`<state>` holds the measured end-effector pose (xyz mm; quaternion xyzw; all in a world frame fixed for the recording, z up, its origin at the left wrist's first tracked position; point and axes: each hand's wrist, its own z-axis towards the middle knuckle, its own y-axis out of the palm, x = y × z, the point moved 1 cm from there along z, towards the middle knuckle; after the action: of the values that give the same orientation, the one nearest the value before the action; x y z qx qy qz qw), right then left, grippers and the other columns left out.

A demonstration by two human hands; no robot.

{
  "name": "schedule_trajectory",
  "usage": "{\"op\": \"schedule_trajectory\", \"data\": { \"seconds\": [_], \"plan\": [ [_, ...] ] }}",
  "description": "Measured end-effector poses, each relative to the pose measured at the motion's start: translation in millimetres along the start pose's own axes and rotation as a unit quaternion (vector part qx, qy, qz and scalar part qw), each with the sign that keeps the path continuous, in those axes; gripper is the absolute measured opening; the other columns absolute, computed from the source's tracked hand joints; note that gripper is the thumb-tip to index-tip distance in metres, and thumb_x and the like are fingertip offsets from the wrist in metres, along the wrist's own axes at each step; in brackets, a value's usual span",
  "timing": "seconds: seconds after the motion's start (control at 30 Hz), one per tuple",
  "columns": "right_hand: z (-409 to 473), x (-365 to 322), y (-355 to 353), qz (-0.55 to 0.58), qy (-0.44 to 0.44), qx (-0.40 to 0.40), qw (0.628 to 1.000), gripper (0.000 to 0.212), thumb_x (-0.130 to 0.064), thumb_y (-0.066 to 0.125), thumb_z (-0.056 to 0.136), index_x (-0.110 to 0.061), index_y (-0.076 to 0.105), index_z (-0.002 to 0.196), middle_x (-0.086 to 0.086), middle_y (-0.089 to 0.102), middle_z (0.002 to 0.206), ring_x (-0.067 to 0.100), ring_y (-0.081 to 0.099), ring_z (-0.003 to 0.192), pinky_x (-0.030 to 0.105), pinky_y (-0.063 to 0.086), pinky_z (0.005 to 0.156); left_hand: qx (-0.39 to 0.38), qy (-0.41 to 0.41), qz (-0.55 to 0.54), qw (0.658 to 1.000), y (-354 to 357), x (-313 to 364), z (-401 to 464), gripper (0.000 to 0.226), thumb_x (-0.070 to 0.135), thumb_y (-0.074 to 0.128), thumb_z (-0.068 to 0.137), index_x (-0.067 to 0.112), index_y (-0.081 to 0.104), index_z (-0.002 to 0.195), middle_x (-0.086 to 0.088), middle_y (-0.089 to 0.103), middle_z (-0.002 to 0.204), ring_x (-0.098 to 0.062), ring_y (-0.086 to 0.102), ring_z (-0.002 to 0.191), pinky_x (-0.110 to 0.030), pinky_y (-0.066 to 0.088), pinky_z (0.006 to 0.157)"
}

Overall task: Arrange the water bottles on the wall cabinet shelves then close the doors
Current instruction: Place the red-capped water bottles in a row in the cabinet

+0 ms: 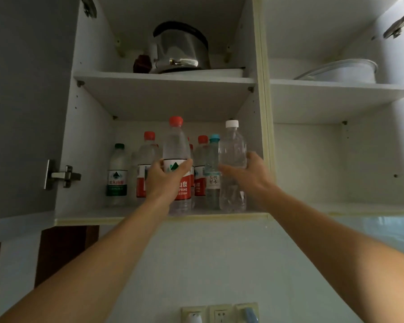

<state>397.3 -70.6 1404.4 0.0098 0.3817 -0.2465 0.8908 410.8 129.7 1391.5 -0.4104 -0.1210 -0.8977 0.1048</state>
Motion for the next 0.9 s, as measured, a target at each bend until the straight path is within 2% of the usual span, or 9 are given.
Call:
{"op": "schedule_trajectory", "data": {
  "seconds": [0.1,0.17,0.3,0.4,0.47,0.57,0.67,0.8,0.9],
  "plan": [
    [2.7,5.2,3.6,-0.006,0.000,0.016,1.000,0.062,-0.046,0.079,0.082,-0.020,0.050,0.130,-0.001,0.067,0.113,0.012,0.066,0.090,0.029,0.055,0.069,-0.039,0.002,0.000,0.999,2.1,-7.6,6.3,0.055,0.051,0.074,0.085,0.026,0.046,0.125,0.003,0.064,0.110,-0.010,0.065,0.087,-0.021,0.049,0.057],
    [2.6,9.2,4.2,-0.028,-0.003,0.017,0.999,0.061,-0.047,0.077,0.083,-0.021,0.049,0.131,-0.003,0.067,0.113,0.007,0.064,0.086,0.024,0.050,0.064,-0.055,0.011,0.004,0.998,0.6,-12.2,7.3,0.060,0.042,0.073,0.088,0.025,0.038,0.135,-0.001,0.058,0.121,-0.011,0.064,0.093,-0.023,0.048,0.063],
    [2.9,17.3,7.8,-0.133,-0.023,0.004,0.991,0.068,-0.039,0.080,0.084,-0.019,0.044,0.139,0.000,0.064,0.125,0.014,0.062,0.095,0.031,0.055,0.080,-0.071,0.092,0.060,0.991,-11.8,-21.1,5.2,0.073,0.025,0.077,0.087,0.021,0.031,0.143,-0.005,0.050,0.135,-0.019,0.060,0.111,-0.026,0.053,0.076],
    [0.5,24.8,6.5,-0.198,-0.046,0.002,0.979,0.079,-0.038,0.083,0.081,-0.022,0.038,0.144,0.003,0.059,0.132,0.016,0.056,0.104,0.039,0.053,0.094,-0.082,0.152,0.161,0.972,-27.0,-21.1,5.6,0.084,0.027,0.084,0.079,0.021,0.033,0.146,-0.003,0.050,0.135,-0.018,0.060,0.110,-0.031,0.055,0.085],
    [-3.3,30.3,7.0,-0.246,-0.065,0.003,0.967,0.095,-0.039,0.083,0.080,-0.028,0.022,0.152,0.005,0.051,0.138,0.018,0.050,0.107,0.044,0.048,0.098,-0.099,0.153,0.190,0.965,-33.4,-20.0,8.2,0.086,0.032,0.085,0.078,0.021,0.034,0.146,-0.002,0.054,0.134,-0.017,0.062,0.107,-0.034,0.055,0.087],
    [-8.6,35.2,12.3,-0.293,-0.097,0.013,0.951,0.114,-0.041,0.082,0.080,-0.038,-0.002,0.155,0.008,0.044,0.139,0.018,0.046,0.100,0.046,0.050,0.091,-0.119,0.144,0.211,0.959,-29.4,-19.7,11.0,0.086,0.035,0.083,0.078,0.021,0.033,0.147,-0.003,0.055,0.138,-0.014,0.060,0.105,-0.025,0.050,0.082],
    [-10.9,36.1,16.0,-0.323,-0.113,0.036,0.939,0.117,-0.042,0.082,0.081,-0.037,-0.008,0.157,0.009,0.044,0.134,0.016,0.044,0.093,0.043,0.053,0.084,-0.128,0.142,0.220,0.957,-14.1,-21.4,10.8,0.083,0.036,0.082,0.079,0.022,0.034,0.146,-0.002,0.057,0.139,-0.011,0.057,0.106,-0.022,0.047,0.080],
    [-16.8,38.8,17.8,-0.368,-0.122,0.054,0.920,0.109,-0.034,0.075,0.089,-0.030,-0.009,0.158,0.013,0.043,0.130,0.022,0.055,0.090,0.041,0.057,0.079,-0.127,0.146,0.239,0.952,11.2,-25.0,13.0,0.076,0.037,0.082,0.079,0.021,0.040,0.141,-0.004,0.058,0.138,-0.019,0.060,0.116,-0.038,0.053,0.096],
    [-18.2,42.3,18.8,-0.413,-0.116,0.065,0.901,0.097,-0.027,0.070,0.094,-0.025,-0.003,0.157,0.017,0.042,0.136,0.028,0.064,0.096,0.042,0.059,0.081,-0.120,0.142,0.266,0.946,26.9,-27.5,15.4,0.080,0.040,0.082,0.079,0.019,0.039,0.143,-0.006,0.055,0.140,-0.023,0.057,0.123,-0.042,0.051,0.100]
  ]
}}
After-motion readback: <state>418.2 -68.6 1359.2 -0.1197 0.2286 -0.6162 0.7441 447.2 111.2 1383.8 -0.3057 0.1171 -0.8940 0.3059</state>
